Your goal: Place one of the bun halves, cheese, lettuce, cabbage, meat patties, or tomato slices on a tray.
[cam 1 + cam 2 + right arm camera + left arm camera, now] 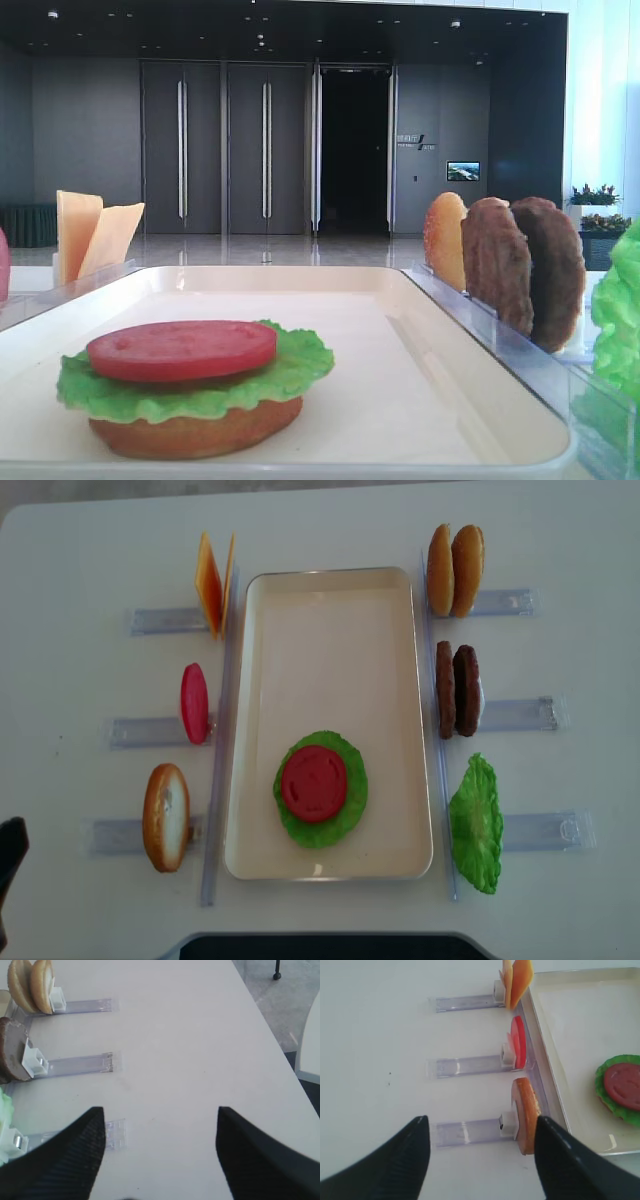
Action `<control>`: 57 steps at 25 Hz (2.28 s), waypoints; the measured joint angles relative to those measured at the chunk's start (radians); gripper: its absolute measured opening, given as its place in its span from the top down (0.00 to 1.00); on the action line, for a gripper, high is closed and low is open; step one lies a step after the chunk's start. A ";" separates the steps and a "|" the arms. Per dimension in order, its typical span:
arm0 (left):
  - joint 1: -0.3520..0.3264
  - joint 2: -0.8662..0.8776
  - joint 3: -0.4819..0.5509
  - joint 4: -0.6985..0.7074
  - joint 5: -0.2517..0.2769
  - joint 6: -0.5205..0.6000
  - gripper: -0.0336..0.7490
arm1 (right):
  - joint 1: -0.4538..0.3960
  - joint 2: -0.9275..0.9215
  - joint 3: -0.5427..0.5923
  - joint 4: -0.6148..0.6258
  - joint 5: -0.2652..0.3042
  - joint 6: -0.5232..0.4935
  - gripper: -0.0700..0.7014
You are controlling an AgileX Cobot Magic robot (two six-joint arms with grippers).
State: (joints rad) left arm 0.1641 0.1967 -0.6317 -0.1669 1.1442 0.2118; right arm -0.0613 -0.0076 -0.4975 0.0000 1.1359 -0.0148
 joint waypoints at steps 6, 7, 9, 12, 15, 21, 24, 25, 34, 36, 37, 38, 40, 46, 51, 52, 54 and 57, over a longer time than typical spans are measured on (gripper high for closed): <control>0.000 -0.146 0.082 -0.004 -0.033 0.000 0.36 | 0.000 0.000 0.000 0.000 0.000 0.000 0.29; 0.000 -0.167 0.090 -0.004 -0.036 0.001 0.37 | 0.000 0.000 0.000 0.000 0.000 0.000 0.29; 0.000 -0.199 0.103 -0.004 -0.044 0.001 0.39 | 0.000 0.000 0.000 0.000 0.000 0.000 0.29; 0.000 -0.213 0.126 -0.004 -0.059 0.001 0.40 | 0.000 0.000 0.000 0.000 0.000 0.000 0.29; 0.000 -0.213 0.136 -0.001 -0.058 0.001 0.41 | 0.000 0.000 0.000 0.005 0.000 0.000 0.29; 0.000 -0.213 0.155 0.062 -0.033 -0.063 0.42 | 0.000 0.000 0.000 0.011 0.000 0.000 0.29; 0.000 -0.213 0.156 0.100 -0.032 -0.110 0.43 | 0.000 0.000 0.000 0.006 0.000 0.000 0.29; 0.000 -0.213 0.156 0.104 -0.032 -0.116 0.43 | 0.000 0.000 0.000 0.008 0.000 0.000 0.29; 0.000 -0.213 0.156 0.124 -0.032 -0.147 0.50 | 0.000 0.000 0.000 0.013 0.000 0.000 0.29; 0.000 -0.213 0.156 0.124 -0.032 -0.148 0.51 | 0.000 0.000 0.000 0.013 0.000 0.000 0.29; 0.000 -0.213 0.156 0.124 -0.032 -0.149 0.51 | 0.000 0.000 0.000 0.013 0.000 0.000 0.29; 0.000 -0.213 0.156 0.124 -0.032 -0.149 0.51 | 0.000 0.000 0.000 0.013 0.000 0.000 0.29; 0.000 -0.213 0.156 0.124 -0.032 -0.149 0.52 | 0.000 0.000 0.000 0.013 0.000 0.000 0.29; 0.000 -0.213 0.156 0.124 -0.032 -0.149 0.52 | 0.000 0.000 0.000 0.013 0.000 0.000 0.29; 0.000 -0.213 0.156 0.124 -0.032 -0.149 0.37 | 0.000 0.000 0.000 0.013 0.000 0.000 0.29; 0.000 -0.213 0.156 0.124 -0.032 -0.149 0.32 | 0.000 0.000 0.000 0.013 0.000 0.000 0.29; 0.000 -0.213 0.156 0.124 -0.032 -0.149 0.26 | 0.000 0.000 0.000 0.013 0.000 0.000 0.29; 0.000 -0.213 0.156 0.124 -0.032 -0.149 0.23 | 0.000 0.000 0.000 0.013 0.000 0.000 0.29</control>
State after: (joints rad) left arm 0.1641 -0.0167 -0.4756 -0.0430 1.1125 0.0631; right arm -0.0613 -0.0076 -0.4975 0.0132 1.1359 -0.0148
